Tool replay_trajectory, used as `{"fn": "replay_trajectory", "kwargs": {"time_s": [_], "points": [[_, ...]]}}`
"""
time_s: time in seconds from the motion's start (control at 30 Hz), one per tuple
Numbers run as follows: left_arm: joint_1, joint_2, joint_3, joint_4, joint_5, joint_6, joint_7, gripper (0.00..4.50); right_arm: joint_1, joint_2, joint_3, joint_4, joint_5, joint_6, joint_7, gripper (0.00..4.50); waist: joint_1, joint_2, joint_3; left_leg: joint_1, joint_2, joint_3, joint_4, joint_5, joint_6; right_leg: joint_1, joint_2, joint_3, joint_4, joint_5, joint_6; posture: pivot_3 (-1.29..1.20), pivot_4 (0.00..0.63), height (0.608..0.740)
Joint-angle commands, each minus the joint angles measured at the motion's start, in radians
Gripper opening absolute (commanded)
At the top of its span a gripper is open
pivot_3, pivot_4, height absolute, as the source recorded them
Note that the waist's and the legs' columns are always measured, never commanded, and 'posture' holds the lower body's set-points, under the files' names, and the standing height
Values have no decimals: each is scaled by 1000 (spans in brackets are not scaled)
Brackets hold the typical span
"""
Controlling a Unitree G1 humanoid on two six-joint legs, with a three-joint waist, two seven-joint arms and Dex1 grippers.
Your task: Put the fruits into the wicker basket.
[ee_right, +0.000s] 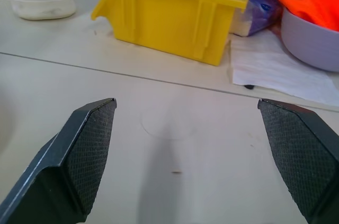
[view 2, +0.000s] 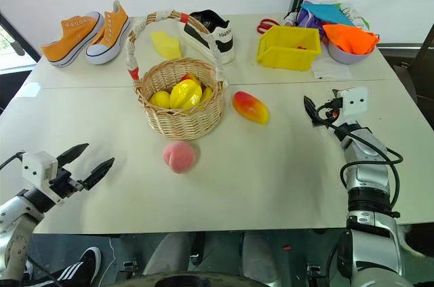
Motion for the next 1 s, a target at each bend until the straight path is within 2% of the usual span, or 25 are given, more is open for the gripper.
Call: {"fn": "replay_trajectory", "kwargs": {"time_s": [0.03, 0.17, 0.73, 1.0], "points": [[7, -10, 27, -28, -11, -17, 5, 4500, -18, -3, -6, -8, 2, -26, 2, 4464, 0, 0, 0, 0, 0, 0, 0, 0, 0, 0, 0, 0, 0, 0, 0, 0, 150, 740], [-6, -13, 25, -11, 18, -20, 33, 4500, -16, -1, -7, -16, 5, -23, -2, 4464, -1, 0, 0, 0, 0, 0, 0, 0, 0, 0, 0, 0, 0, 0, 0, 0, 150, 740], [-70, -17, 7, 21, -2, -59, -65, 4500, 10, 2, -11, -81, 29, 3, 10, 4464, -1, 0, 0, 0, 0, 0, 0, 0, 0, 0, 0, 0, 0, 0, 0, 0, 150, 740], [-71, -21, 11, 18, -22, -56, -94, 4500, 20, 11, -32, -130, 117, 51, 69, 4464, -1, 0, 0, 0, 0, 0, 0, 0, 0, 0, 0, 0, 0, 0, 0, 0, 150, 740]]}}
